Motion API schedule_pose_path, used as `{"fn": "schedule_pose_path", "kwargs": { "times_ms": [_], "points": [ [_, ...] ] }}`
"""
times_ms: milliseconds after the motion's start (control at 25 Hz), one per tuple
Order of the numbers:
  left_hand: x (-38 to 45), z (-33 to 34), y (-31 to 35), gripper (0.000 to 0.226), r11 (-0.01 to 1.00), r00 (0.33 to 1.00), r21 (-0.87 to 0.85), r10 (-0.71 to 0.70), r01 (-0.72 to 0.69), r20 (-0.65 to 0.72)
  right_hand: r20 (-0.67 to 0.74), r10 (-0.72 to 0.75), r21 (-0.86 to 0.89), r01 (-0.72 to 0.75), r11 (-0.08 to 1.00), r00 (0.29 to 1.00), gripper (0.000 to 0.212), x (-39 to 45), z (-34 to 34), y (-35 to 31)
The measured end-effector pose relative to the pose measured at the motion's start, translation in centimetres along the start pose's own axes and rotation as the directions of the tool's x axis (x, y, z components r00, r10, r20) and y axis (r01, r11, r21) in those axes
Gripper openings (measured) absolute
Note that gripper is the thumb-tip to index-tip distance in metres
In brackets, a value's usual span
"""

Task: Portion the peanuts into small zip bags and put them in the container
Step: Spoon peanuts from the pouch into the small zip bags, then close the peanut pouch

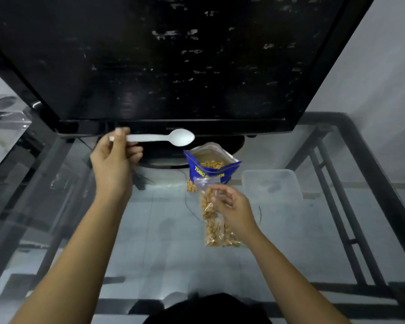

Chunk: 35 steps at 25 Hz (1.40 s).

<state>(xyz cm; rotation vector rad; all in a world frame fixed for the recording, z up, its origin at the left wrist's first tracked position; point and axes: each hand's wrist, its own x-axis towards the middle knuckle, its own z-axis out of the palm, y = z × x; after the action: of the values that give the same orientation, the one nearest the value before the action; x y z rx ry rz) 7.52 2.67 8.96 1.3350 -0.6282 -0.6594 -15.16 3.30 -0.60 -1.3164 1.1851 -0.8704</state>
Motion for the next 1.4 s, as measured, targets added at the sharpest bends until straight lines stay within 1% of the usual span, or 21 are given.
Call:
{"fn": "schedule_pose_path", "kwargs": {
  "times_ms": [40, 120, 200, 240, 280, 320, 360, 440, 520, 560, 680, 840, 920, 1000, 1120, 1200, 1240, 1280, 1320, 1360, 1400],
  "points": [
    [-0.6, -1.1, -2.3, 0.017, 0.999, 0.998, -0.023, -0.040, 0.039, -0.050, 0.004, 0.053, -0.048, -0.053, 0.997, 0.999, 0.030, -0.5, 0.7, 1.6],
    [-2.3, -2.9, -7.0, 0.017, 0.994, 0.992, 0.022, -0.102, 0.104, -0.078, 0.015, 0.143, -0.186, -0.138, 0.973, 0.990, 0.031, -1.3, 2.0, 4.5],
    [-4.0, -4.3, -10.7, 0.017, 0.977, 0.995, 0.187, -0.090, 0.098, -0.048, 0.041, 0.211, -0.311, -0.188, 0.932, 0.977, 0.035, -1.5, 3.0, 6.2],
    [-4.7, -4.9, -12.1, 0.018, 0.942, 1.000, 0.334, -0.028, 0.029, -0.006, 0.046, 0.228, -0.364, -0.197, 0.910, 0.973, 0.037, -1.5, 3.4, 6.7],
    [-5.2, -5.5, -13.4, 0.019, 0.867, 0.995, 0.491, 0.061, -0.091, 0.078, 0.046, 0.229, -0.417, -0.189, 0.889, 0.972, 0.038, -1.4, 3.7, 7.1],
    [-5.6, -5.9, -14.6, 0.020, 0.765, 0.969, 0.598, 0.143, -0.237, 0.202, 0.048, 0.211, -0.474, -0.164, 0.865, 0.976, 0.039, -1.3, 4.0, 7.3],
    [-5.8, -6.2, -15.8, 0.021, 0.668, 0.923, 0.646, 0.188, -0.370, 0.334, 0.061, 0.178, -0.539, -0.118, 0.834, 0.982, 0.039, -1.2, 4.2, 7.5],
    [-6.2, -6.8, -18.0, 0.028, 0.522, 0.829, 0.661, 0.192, -0.539, 0.525, 0.123, 0.115, -0.693, 0.003, 0.721, 0.986, 0.041, -0.8, 4.4, 7.8],
    [-6.7, -7.4, -19.6, 0.037, 0.418, 0.760, 0.652, 0.171, -0.633, 0.627, 0.157, 0.059, -0.813, 0.095, 0.575, 0.986, 0.038, -0.6, 4.4, 7.8],
    [-6.9, -7.6, -20.1, 0.043, 0.389, 0.734, 0.642, 0.153, -0.660, 0.662, 0.143, 0.037, -0.841, 0.102, 0.532, 0.989, 0.034, -0.6, 4.3, 7.9],
    [-7.3, -7.9, -20.5, 0.054, 0.366, 0.684, 0.624, 0.048, -0.690, 0.728, 0.079, 0.045, -0.843, 0.042, 0.536, 0.996, 0.026, -0.4, 3.9, 8.1],
    [-7.2, -8.0, -20.4, 0.047, 0.360, 0.659, 0.639, -0.084, -0.680, 0.748, 0.123, 0.095, -0.841, 0.053, 0.539, 0.988, 0.028, -0.1, 3.5, 8.0],
    [-7.3, -7.9, -19.8, 0.055, 0.372, 0.655, 0.638, -0.097, -0.674, 0.749, 0.127, 0.069, -0.818, 0.066, 0.571, 0.989, 0.029, -0.3, 3.2, 7.3],
    [-6.7, -7.1, -18.4, 0.060, 0.396, 0.691, 0.639, -0.015, -0.659, 0.722, 0.125, -0.018, -0.781, 0.109, 0.615, 0.992, 0.029, -0.4, 2.5, 6.1],
    [-3.2, -3.2, -14.2, 0.042, 0.496, 0.782, 0.634, 0.169, -0.594, 0.601, 0.029, -0.267, -0.661, 0.219, 0.718, 0.963, 0.021, 0.5, 0.6, 2.8],
    [-0.4, 0.3, -10.6, 0.044, 0.561, 0.793, 0.611, 0.147, -0.559, 0.591, -0.106, -0.402, -0.639, 0.247, 0.728, 0.910, 0.020, 2.0, -1.0, 0.6],
    [0.9, 1.9, -9.2, 0.052, 0.576, 0.775, 0.603, 0.087, -0.552, 0.626, -0.171, -0.412, -0.637, 0.219, 0.739, 0.895, 0.024, 2.9, -1.8, -0.2],
    [1.9, 3.4, -8.4, 0.060, 0.564, 0.738, 0.609, 0.002, -0.558, 0.674, -0.205, -0.379, -0.637, 0.171, 0.752, 0.902, 0.032, 3.8, -2.6, -0.7],
    [2.7, 4.6, -7.9, 0.068, 0.532, 0.685, 0.622, -0.102, -0.575, 0.721, -0.187, -0.308, -0.650, 0.117, 0.750, 0.933, 0.042, 4.9, -3.3, -0.9],
    [3.3, 5.4, -7.9, 0.071, 0.494, 0.628, 0.627, -0.191, -0.602, 0.754, -0.124, -0.213, -0.680, 0.073, 0.729, 0.969, 0.051, 5.9, -4.0, -1.0],
    [3.8, 5.9, -8.0, 0.068, 0.468, 0.585, 0.619, -0.237, -0.631, 0.776, -0.041, -0.130, -0.716, 0.061, 0.695, 0.991, 0.054, 6.7, -4.6, -0.9]
  ]
}}
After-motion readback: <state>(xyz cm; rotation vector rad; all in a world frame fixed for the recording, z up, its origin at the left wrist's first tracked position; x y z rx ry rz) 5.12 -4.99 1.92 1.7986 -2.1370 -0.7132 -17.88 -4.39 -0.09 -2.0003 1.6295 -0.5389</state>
